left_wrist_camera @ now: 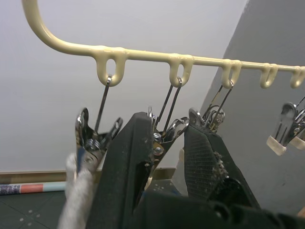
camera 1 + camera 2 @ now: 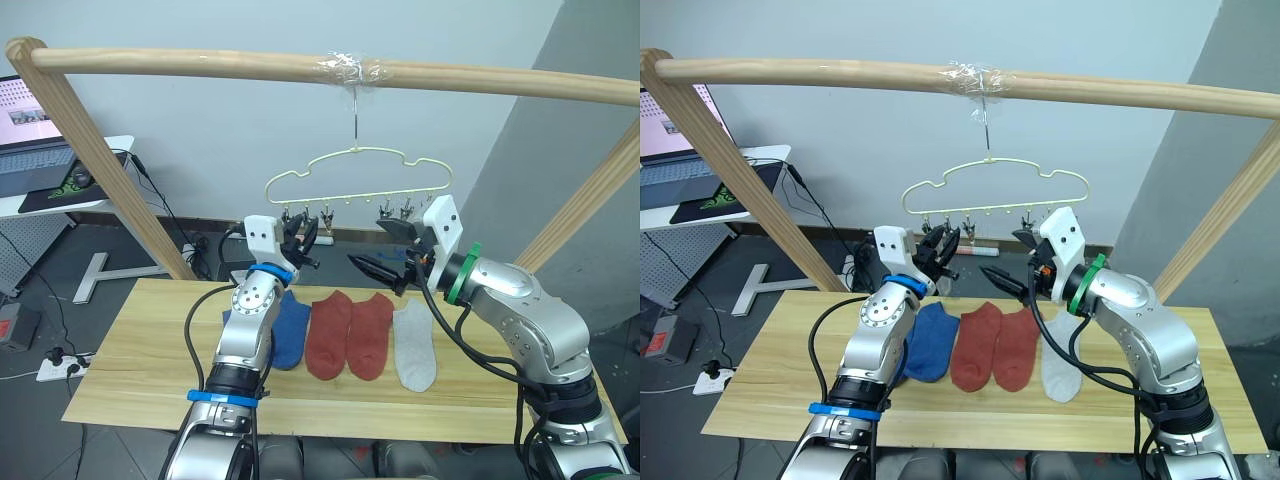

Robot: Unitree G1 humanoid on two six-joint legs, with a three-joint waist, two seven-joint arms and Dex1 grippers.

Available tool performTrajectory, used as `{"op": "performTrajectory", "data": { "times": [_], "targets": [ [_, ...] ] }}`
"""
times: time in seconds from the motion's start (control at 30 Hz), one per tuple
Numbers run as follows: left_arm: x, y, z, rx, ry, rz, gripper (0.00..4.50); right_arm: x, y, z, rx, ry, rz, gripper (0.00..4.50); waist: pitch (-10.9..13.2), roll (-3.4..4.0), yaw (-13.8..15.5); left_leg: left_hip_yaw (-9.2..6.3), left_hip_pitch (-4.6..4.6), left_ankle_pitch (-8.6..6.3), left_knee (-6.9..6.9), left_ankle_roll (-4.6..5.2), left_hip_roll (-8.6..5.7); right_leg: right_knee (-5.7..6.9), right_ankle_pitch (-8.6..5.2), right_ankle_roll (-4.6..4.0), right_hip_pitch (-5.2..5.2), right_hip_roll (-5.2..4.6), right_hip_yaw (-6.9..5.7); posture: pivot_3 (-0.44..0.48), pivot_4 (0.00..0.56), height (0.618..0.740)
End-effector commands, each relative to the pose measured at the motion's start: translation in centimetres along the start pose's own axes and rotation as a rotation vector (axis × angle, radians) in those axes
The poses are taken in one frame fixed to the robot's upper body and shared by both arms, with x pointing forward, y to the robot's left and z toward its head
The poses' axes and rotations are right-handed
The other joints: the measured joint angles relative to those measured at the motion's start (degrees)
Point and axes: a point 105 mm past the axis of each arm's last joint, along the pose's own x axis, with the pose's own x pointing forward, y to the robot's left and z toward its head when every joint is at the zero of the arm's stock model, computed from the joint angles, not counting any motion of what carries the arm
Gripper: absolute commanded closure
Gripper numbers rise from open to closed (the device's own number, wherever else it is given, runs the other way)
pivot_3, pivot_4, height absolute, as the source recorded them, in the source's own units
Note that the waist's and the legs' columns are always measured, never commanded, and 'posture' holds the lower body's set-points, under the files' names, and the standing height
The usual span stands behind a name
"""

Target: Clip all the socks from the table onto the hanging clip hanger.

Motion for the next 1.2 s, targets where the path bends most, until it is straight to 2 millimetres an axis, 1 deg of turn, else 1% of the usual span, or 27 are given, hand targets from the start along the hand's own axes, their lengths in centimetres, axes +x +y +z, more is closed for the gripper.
{"op": "performTrajectory", "data": {
  "times": [0.03, 0.6, 0.63, 1.2],
  "targets": [
    [0.64, -0.43, 1.63, 0.029, -0.063, -0.013, 3.09, -0.31, 0.17, 2.08, -0.054, -0.064, 0.008, 0.00, 0.00, 0.00, 0.00, 0.00, 0.00, 0.00, 0.00, 0.00, 0.00, 0.00, 0.00, 0.00, 0.00, 0.00, 0.00, 0.035, 0.077, 0.740],
    [1.02, -0.54, 1.65, 0.036, -0.068, -0.012, 3.09, -0.32, 0.29, 2.21, -0.061, -0.062, 0.013, 0.00, 0.00, 0.00, 0.00, 0.00, 0.00, 0.00, 0.01, 0.00, 0.00, 0.00, 0.00, 0.00, 0.01, 0.00, 0.00, 0.035, 0.077, 0.740],
    [1.05, -0.59, 1.63, 0.036, -0.068, -0.013, 3.09, -0.33, 0.30, 2.18, -0.062, -0.061, 0.013, 0.00, -0.05, 0.01, -0.02, -0.01, 0.00, 0.00, 0.01, 0.00, 0.00, 0.00, 0.00, 0.00, 0.01, 0.00, 0.00, 0.026, 0.062, 0.740],
    [1.18, -0.70, 1.89, 0.054, -0.087, -0.005, 3.09, -0.35, 0.25, 2.08, -0.063, -0.061, 0.009, 0.00, -0.09, -0.01, -0.21, 0.00, 0.00, 0.00, 0.03, 0.00, -0.01, 0.01, 0.01, 0.01, 0.02, 0.00, 0.00, 0.026, 0.062, 0.740]
  ]
}}
